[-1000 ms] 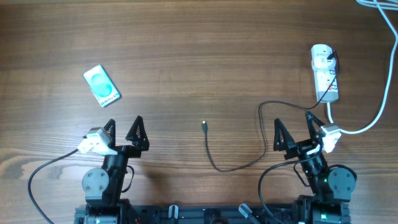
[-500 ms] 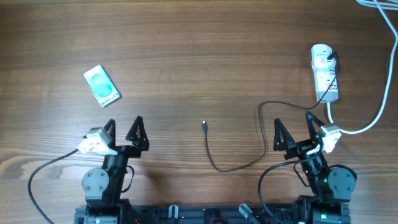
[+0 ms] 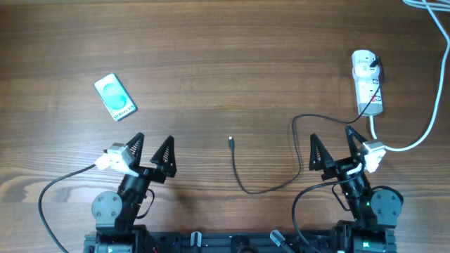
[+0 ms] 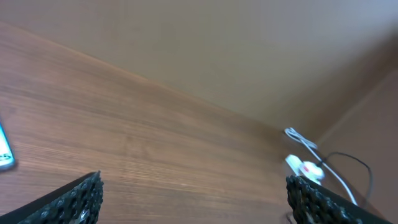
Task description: Plug charger to phone and switch on socket
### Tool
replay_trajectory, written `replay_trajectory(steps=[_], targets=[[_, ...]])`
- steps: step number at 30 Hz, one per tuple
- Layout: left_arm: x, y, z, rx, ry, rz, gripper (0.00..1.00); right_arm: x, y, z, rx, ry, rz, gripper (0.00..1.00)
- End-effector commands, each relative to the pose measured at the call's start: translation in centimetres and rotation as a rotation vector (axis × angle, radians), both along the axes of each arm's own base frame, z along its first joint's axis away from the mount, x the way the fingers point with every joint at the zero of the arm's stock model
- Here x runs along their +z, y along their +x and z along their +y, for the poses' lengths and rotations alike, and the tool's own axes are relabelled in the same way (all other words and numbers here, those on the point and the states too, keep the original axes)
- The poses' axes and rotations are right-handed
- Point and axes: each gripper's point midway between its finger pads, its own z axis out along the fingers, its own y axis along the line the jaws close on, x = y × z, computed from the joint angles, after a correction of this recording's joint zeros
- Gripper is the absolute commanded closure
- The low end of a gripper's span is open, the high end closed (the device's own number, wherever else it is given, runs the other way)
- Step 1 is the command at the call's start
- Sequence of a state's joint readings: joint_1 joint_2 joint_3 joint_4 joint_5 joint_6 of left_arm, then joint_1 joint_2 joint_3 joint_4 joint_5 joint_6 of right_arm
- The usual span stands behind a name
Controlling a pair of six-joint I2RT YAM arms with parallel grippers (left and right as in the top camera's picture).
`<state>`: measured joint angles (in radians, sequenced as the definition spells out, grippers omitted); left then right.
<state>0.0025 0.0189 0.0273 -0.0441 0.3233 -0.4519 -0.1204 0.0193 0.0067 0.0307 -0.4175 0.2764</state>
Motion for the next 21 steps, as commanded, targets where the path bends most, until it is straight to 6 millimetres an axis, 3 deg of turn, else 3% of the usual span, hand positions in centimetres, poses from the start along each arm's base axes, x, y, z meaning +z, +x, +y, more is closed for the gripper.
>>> replay_trajectory(steps=[1,11,16,21], targets=[[3.7,-0.5,-0.6,-0.037,0.002,-0.019,0.0,0.3,0.0,-0.1,-0.01,0.011,-0.012,0.0],[8.7,2.7,-0.4,-0.036,0.099,0.192,0.0,0.3,0.0,-0.1,-0.01,0.011,-0.012,0.0],[10.0,5.1,2.5,0.119,0.143,0.428,0.0,0.3,0.0,-0.1,-0.01,0.011,-0.012,0.0],[10.2,5.7,4.8,0.233,0.207,0.632,0.0,0.3,0.0,-0.1,-0.01,0.011,-0.012,0.0]])
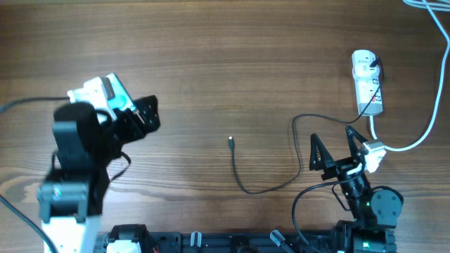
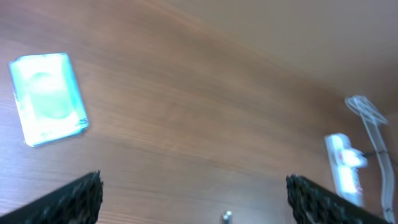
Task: Plug charger to phone and switch on socket
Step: 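Move the left gripper over the Galaxy S25 phone and lower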
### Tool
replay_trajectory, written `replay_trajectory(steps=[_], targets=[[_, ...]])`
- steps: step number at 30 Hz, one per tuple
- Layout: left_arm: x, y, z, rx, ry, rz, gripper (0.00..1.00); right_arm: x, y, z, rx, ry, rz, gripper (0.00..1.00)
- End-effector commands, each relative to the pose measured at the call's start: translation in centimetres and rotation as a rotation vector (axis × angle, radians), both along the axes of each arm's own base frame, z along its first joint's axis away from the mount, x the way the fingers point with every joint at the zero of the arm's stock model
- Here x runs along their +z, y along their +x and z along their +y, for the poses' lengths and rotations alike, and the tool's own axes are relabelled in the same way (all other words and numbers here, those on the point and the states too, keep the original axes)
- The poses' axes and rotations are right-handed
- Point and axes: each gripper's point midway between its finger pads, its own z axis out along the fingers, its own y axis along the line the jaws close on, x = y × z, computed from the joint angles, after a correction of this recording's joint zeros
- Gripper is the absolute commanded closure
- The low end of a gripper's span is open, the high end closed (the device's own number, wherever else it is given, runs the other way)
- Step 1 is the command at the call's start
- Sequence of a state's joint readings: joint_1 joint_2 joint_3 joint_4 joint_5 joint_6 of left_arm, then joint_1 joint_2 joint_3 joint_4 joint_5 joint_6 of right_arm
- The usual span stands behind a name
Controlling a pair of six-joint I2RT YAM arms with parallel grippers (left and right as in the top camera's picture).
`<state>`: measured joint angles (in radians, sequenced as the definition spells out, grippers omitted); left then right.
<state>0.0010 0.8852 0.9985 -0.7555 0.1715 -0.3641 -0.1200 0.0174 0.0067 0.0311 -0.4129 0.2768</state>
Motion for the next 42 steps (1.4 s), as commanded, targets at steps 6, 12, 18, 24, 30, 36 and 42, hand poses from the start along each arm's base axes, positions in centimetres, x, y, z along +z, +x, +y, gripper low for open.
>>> replay_trajectory(steps=[6,12,18,24,30,36,42], targets=[[-0.2,2.0,2.2,0.086,0.103,0.147,0.0,0.2,0.0,-0.1,-0.005,0.011,-0.01,0.0],[-1.7,2.5,2.2,0.085,0.104,0.201,0.0,0.2,0.0,-0.1,-0.005,0.011,-0.01,0.0],[-2.1,3.1,2.2,0.084,0.103,0.209,0.0,0.2,0.0,-0.1,-0.005,0.011,-0.01,0.0],[-2.4,3.2,2.6,0.135,0.089,0.223,0.0,0.2,0.0,-0.1,-0.005,0.011,-0.01,0.0],[-4.6,3.8,4.6,0.274,0.119,0.305,0.01,0.2,0.0,-0.1,-0.005,0.011,-0.01,0.0],[-8.6,5.5,6.5,0.341,0.22,0.446,0.0,0.2,0.0,-0.1,-0.005,0.01,-0.01,0.0],[-11.7,7.2,8.7,0.461,0.231,0.52,0.0,0.3,-0.1,-0.1,-0.005,0.011,-0.01,0.0]])
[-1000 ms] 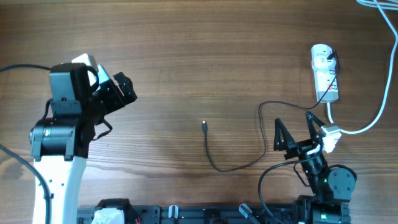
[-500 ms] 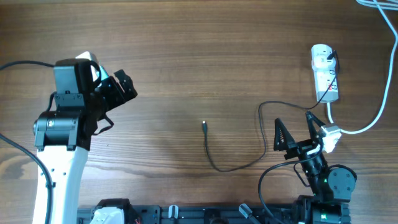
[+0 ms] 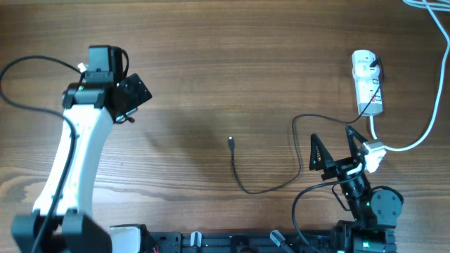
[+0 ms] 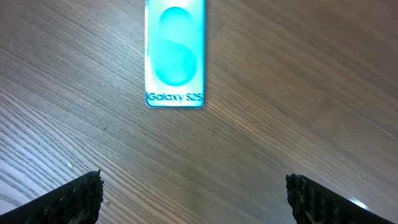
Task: Plug charger to phone and switch on socket
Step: 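Move the left gripper over the Galaxy S25 phone and lower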
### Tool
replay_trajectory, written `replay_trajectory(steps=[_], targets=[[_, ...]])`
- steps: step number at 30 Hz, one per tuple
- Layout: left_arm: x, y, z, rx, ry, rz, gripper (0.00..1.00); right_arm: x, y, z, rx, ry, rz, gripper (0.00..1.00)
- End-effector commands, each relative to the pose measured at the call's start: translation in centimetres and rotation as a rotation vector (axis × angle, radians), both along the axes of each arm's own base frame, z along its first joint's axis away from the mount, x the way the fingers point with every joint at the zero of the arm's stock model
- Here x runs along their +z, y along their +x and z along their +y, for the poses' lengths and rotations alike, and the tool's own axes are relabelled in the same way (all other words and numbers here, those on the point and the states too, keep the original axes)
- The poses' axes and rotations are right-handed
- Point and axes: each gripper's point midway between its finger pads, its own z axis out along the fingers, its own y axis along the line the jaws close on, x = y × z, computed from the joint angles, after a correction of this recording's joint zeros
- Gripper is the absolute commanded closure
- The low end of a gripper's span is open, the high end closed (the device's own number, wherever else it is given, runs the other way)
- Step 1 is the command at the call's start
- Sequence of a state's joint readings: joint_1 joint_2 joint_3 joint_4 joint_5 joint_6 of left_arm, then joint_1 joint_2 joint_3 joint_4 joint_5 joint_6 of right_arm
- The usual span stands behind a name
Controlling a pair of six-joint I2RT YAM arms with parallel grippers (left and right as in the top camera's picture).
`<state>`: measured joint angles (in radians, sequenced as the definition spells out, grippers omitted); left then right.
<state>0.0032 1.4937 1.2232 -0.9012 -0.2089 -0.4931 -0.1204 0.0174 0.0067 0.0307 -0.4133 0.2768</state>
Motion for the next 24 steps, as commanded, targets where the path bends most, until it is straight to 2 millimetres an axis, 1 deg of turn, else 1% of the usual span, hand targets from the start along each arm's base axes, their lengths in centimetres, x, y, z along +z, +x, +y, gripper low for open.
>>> replay_trajectory(steps=[1,5,10,13,16,24], targets=[[-1.0,1.2,2.7,0.137,0.035,0.001,0.0,0.3,0.0,-0.1,-0.005,0.011,-0.01,0.0],[-2.9,1.9,4.3,0.205,-0.025,0.014,0.0,0.3,0.0,-0.1,-0.005,0.011,-0.01,0.0],[-4.2,3.7,5.6,0.238,-0.123,-0.033,0.0,0.3,0.0,-0.1,-0.005,0.011,-0.01,0.0],[-4.7,4.8,6.4,0.25,-0.15,-0.067,0.0,0.3,0.0,-0.1,-0.005,0.011,-0.01,0.0],[-5.4,5.7,6.7,0.243,-0.146,-0.077,0.0,0.3,0.0,-0.1,-0.005,0.011,-0.01,0.0],[-8.6,8.0,7.2,0.19,-0.123,-0.082,0.0,0.3,0.0,-0.1,-0.005,0.011,-0.01,0.0]])
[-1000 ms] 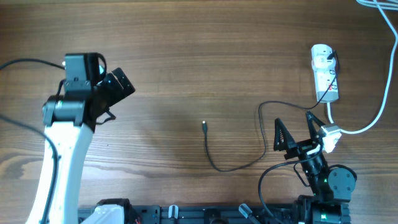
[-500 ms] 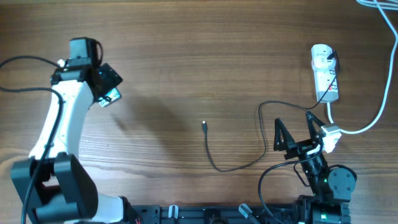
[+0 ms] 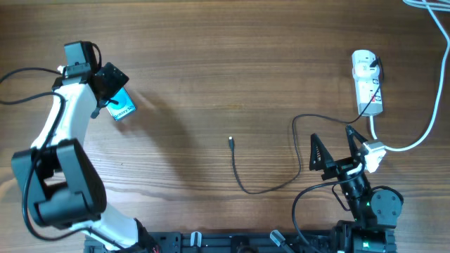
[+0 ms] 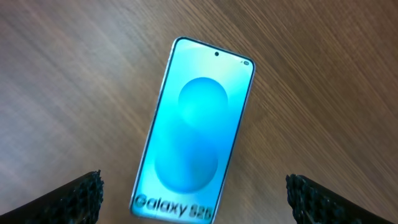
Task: Plug charger to phone and switch on socket
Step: 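Move the left gripper over the Galaxy S25 phone and lower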
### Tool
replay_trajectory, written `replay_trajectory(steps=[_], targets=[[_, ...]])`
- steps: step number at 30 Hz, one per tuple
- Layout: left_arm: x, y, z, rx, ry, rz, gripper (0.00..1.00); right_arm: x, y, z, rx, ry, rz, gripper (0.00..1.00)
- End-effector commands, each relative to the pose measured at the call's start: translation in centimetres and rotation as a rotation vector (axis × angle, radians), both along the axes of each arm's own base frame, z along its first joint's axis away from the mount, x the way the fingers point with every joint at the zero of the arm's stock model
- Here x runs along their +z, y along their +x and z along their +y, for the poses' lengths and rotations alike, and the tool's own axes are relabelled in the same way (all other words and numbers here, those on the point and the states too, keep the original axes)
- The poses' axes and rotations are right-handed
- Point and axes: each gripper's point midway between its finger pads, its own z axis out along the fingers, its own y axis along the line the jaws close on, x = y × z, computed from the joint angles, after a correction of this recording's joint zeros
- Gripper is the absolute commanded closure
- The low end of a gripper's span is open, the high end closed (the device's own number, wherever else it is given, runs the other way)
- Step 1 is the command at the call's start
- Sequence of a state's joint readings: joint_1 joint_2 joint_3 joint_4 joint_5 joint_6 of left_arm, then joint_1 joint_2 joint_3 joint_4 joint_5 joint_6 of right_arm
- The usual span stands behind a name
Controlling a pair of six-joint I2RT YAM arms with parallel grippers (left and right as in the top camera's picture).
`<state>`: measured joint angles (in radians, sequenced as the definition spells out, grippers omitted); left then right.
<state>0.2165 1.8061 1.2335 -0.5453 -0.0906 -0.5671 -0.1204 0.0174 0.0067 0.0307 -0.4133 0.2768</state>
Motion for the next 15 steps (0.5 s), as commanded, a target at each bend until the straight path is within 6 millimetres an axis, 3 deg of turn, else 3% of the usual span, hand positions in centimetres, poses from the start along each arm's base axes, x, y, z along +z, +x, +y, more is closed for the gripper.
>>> replay_trajectory(steps=[1,15], targets=[[-1.2,1.4,0.2,-0.046,0.012,-0.005,0.0,0.3,0.0,-0.1,-0.005,0.011,-0.01,0.0],[-5.9,2.0,0.7,-0.03,0.013,0.048,0.0,0.3,0.0,-0.1,-0.005,0.011,-0.01,0.0]])
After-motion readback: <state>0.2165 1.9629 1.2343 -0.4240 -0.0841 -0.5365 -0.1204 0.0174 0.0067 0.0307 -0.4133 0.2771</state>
